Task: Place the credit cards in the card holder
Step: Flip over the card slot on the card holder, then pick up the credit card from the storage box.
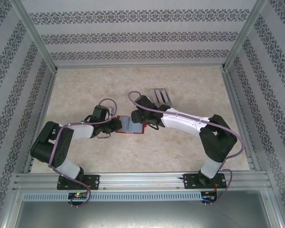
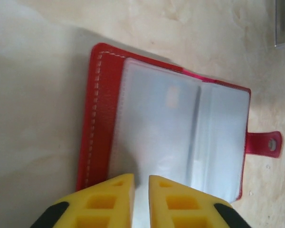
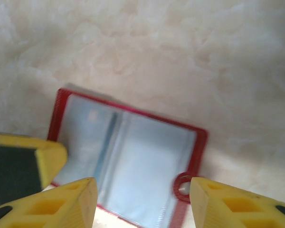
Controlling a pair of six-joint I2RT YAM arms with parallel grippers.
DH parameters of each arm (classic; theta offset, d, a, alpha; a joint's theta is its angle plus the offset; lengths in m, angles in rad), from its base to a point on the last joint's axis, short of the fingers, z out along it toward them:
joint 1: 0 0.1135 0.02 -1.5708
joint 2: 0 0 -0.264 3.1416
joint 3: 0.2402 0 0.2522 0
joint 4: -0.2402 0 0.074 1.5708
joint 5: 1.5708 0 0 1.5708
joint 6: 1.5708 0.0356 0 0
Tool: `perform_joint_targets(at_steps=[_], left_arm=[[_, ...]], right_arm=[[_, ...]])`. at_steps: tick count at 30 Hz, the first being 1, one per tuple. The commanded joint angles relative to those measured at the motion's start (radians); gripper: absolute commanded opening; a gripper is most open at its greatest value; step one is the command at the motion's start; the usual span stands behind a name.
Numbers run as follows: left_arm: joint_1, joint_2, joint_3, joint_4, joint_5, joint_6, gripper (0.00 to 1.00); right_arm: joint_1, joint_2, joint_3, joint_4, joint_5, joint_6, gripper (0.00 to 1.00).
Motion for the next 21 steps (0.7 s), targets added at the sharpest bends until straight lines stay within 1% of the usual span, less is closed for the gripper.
perform_joint_targets(at_steps=[1,4,6,7,9,12,15,19,21], left_arm=[[0.001,-0.099,-0.032,-0.049,-0.058,0.025,0.25],[0.001,-0.213,-0.066,-0.061,-0.133,0.046,0.37],[0.0,-0.28,-0.08,-0.097,-0.194,0.056,0.41],[0.001,-0.312,-0.088,-0.117,-0.225,0.059,0.43],[0.003,-0.365,-0.103,-0.139,-0.273,0.062,0.48],[0.009,-0.413,-0.126,-0.159,-0.347,0.062,0.59],[0.02,-0.423,-0.115,-0.197,-0.369,0.061,0.71],[0.023,-0.426,-0.118,-0.207,-0.405,0.066,0.8],[0.025,-0.428,-0.111,-0.221,-0.4,0.066,0.81]], right_arm=[[-0.056,-0.048,0.048,-0.056,0.108,-0.124,0.56],[-0.091,-0.033,0.115,-0.128,0.205,-0.197,0.61],[-0.123,0.0,0.18,-0.178,0.274,-0.285,0.64],[-0.143,0.026,0.215,-0.199,0.297,-0.334,0.67],[-0.179,0.073,0.278,-0.222,0.292,-0.402,0.68],[-0.21,0.148,0.376,-0.271,0.274,-0.444,0.7],[-0.225,0.226,0.467,-0.306,0.245,-0.477,0.72],[-0.238,0.332,0.591,-0.399,0.234,-0.504,0.74],[-0.246,0.367,0.625,-0.424,0.231,-0.509,0.74]])
